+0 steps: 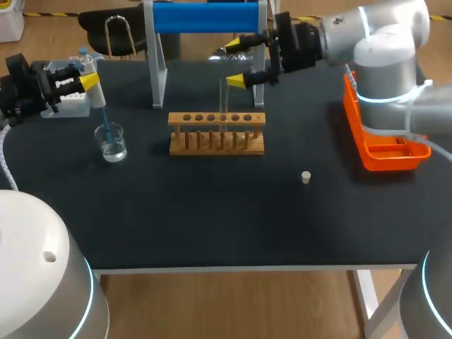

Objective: Invert the test tube, pick up the pipette, mount the tip to pipette, aspirate from beaker and dispense into the tube, eject the tip, return the pipette, and cap with the stopper.

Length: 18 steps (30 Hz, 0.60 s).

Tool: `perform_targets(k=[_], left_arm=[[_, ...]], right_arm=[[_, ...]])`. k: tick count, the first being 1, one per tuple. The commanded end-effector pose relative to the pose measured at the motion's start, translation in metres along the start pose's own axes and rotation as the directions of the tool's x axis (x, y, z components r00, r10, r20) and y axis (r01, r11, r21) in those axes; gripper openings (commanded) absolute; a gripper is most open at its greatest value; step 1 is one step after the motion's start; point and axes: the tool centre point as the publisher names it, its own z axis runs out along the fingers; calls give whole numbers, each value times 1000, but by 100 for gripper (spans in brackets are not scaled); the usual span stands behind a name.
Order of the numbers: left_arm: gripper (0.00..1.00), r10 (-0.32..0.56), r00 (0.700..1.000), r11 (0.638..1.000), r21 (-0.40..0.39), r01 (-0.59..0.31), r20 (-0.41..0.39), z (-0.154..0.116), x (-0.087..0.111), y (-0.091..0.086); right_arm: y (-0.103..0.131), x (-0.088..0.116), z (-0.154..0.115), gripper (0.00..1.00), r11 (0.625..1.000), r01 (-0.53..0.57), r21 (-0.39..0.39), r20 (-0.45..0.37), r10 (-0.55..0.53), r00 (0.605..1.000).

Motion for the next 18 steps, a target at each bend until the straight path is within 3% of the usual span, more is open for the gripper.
perform_targets(k=[1, 18], left_arm=[[0, -1, 1000, 1000, 1, 1, -4, -1, -1, 0], [0, -1, 1000, 1000, 1, 1, -4, -1, -1, 0]], right_arm=[[-14, -3, 1, 100, 1000, -7, 9, -25, 7, 1000], [-68, -3, 16, 100, 996, -42, 76, -28, 45, 999]])
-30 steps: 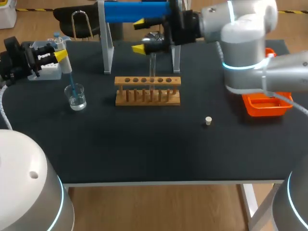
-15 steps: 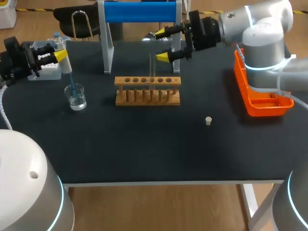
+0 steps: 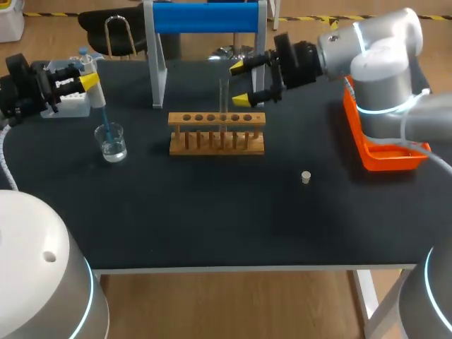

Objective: Invert the test tube, pick up the pipette, mount the tip to pipette, aspirate from beaker and dispense into the tube, eject the tip, return the pipette, and cap with the stopper.

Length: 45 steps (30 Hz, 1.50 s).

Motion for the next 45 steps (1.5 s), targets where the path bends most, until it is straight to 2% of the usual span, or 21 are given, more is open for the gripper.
perform_targets(k=[1, 6, 20, 30, 45], left_arm=[[0, -1, 1000, 1000, 1, 1, -4, -1, -1, 0], [0, -1, 1000, 1000, 1, 1, -4, -1, -1, 0], [0, -1, 1000, 1000, 1, 1, -4, -1, -1, 0], [0, -1, 1000, 1000, 1, 1, -4, -1, -1, 0], [0, -1, 1000, 1000, 1, 1, -4, -1, -1, 0]], right_arm=[[-10, -5, 10, 100, 1000, -7, 18, 0, 7, 1000], [-23, -7, 21, 100, 999, -19, 32, -4, 19, 1000], [-39, -7, 50, 100, 990, -7, 138, 23, 4, 1000], [-42, -6, 60, 100, 984, -10, 176, 49, 2, 999], [-40, -7, 62, 100, 980, -18, 197, 72, 3, 997]])
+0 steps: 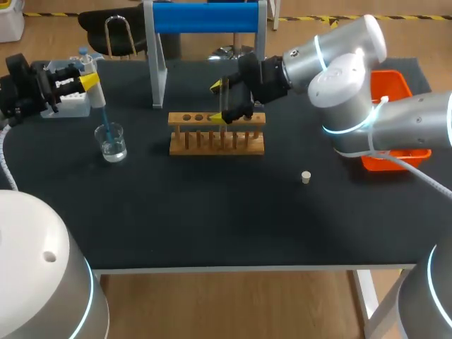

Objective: Invert the test tube, pick up the pipette, mount the tip to pipette, aspirate from beaker and dispense into the tube, eject the tip, return the pipette, and cap with the stopper.

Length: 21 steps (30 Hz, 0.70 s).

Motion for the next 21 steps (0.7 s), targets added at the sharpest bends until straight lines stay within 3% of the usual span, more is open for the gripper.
perform_targets(k=[1, 21], left_arm=[[0, -1, 1000, 1000, 1, 1, -3, -1, -1, 0], [0, -1, 1000, 1000, 1, 1, -3, -1, -1, 0]], right_arm=[[2, 0, 0, 100, 1000, 0, 7, 5, 0, 1000], [2, -2, -2, 100, 1000, -1, 16, 23, 1, 1000]])
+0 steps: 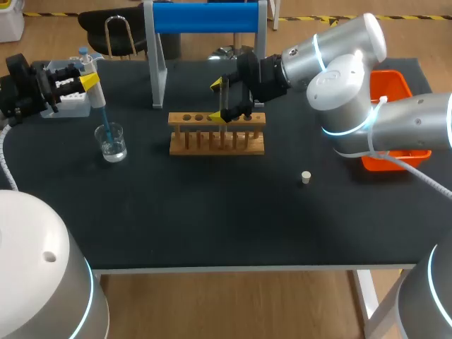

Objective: Invert the test tube, pick up the pipette, mount the tip to pipette, aspirate from beaker and dispense into the tube, eject the tip, return the pipette, and cap with the stopper.

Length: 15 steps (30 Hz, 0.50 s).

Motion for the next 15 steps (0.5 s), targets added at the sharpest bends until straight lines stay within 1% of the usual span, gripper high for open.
perform_targets(k=[1, 15], left_arm=[[0, -1, 1000, 1000, 1, 1, -3, -1, -1, 0], [0, -1, 1000, 1000, 1, 1, -3, -1, -1, 0]], right_arm=[[0, 0, -1, 100, 1000, 0, 0, 0, 0, 1000], [0, -6, -3, 100, 1000, 2, 0, 4, -2, 1000]])
